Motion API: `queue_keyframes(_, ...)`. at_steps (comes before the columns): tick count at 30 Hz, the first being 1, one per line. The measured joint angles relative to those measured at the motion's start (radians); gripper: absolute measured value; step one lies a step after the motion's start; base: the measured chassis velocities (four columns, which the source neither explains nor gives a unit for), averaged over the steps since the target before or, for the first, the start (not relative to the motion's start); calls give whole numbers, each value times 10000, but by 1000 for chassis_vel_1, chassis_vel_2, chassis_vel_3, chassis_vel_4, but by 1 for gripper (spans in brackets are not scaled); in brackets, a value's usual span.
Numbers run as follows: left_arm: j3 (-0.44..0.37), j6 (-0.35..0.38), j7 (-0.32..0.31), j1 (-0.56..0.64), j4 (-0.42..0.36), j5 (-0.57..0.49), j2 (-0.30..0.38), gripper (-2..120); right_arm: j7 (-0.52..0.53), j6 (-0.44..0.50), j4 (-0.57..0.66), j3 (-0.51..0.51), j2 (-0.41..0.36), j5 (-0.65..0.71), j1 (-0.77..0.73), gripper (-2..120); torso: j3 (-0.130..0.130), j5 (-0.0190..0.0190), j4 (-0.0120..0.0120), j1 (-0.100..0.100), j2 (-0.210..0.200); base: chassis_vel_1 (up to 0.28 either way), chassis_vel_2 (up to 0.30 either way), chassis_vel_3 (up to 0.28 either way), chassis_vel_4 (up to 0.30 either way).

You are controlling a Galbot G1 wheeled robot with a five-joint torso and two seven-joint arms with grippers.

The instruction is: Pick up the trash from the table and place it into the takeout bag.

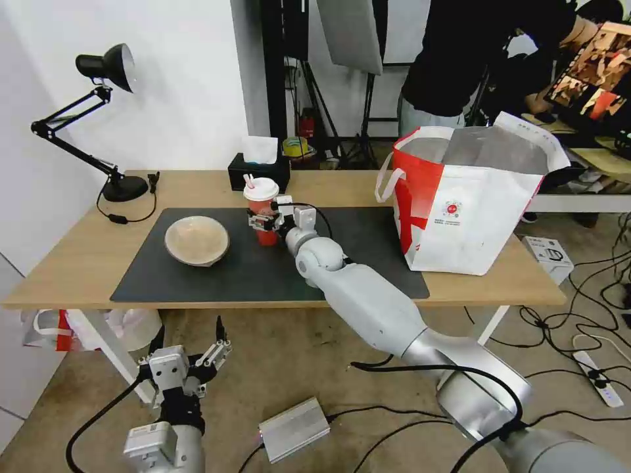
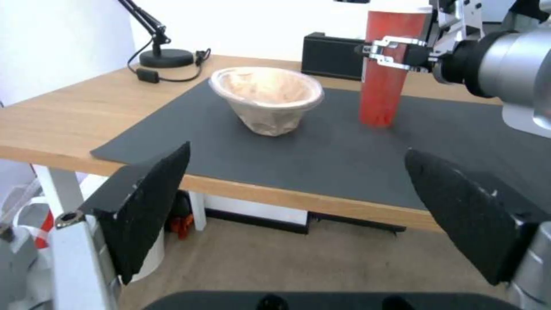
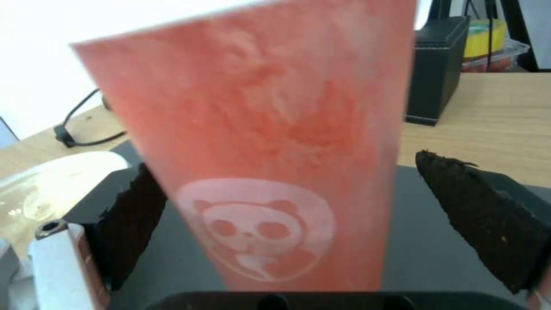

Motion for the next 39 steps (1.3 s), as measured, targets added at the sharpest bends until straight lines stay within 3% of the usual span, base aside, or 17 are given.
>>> queue_keyframes(5, 17, -25, 0, 0, -2, -3, 8, 100, -28, 56, -49, 23, 135, 17, 42, 97, 0, 0, 0, 0, 0, 0, 0, 0, 0)
queue_keyframes(23, 40, -117, 0, 60, -47, 34, -3, 100, 66, 23, 427, -8, -41, 100, -190, 36, -1, 1, 0, 1, 0, 0, 0, 0, 0)
queue_keyframes(27, 39, -160, 3, 81, -68, 161, -6, 100, 254, -79, 989, -42, -309, 292, -265, 22, 0, 1, 0, 1, 0, 0, 0, 0, 0)
queue_keyframes(35, 18, -226, 18, 120, -83, 271, -3, 100, 605, -367, 2020, -82, -755, 461, -271, 7, 0, 1, 0, 1, 0, 0, 0, 0, 0)
queue_keyframes(39, 14, -228, 21, 161, -90, 303, -26, 100, 722, -423, 2373, -89, -935, 480, -292, 6, 0, 1, -1, 1, 1, 0, 0, 0, 0)
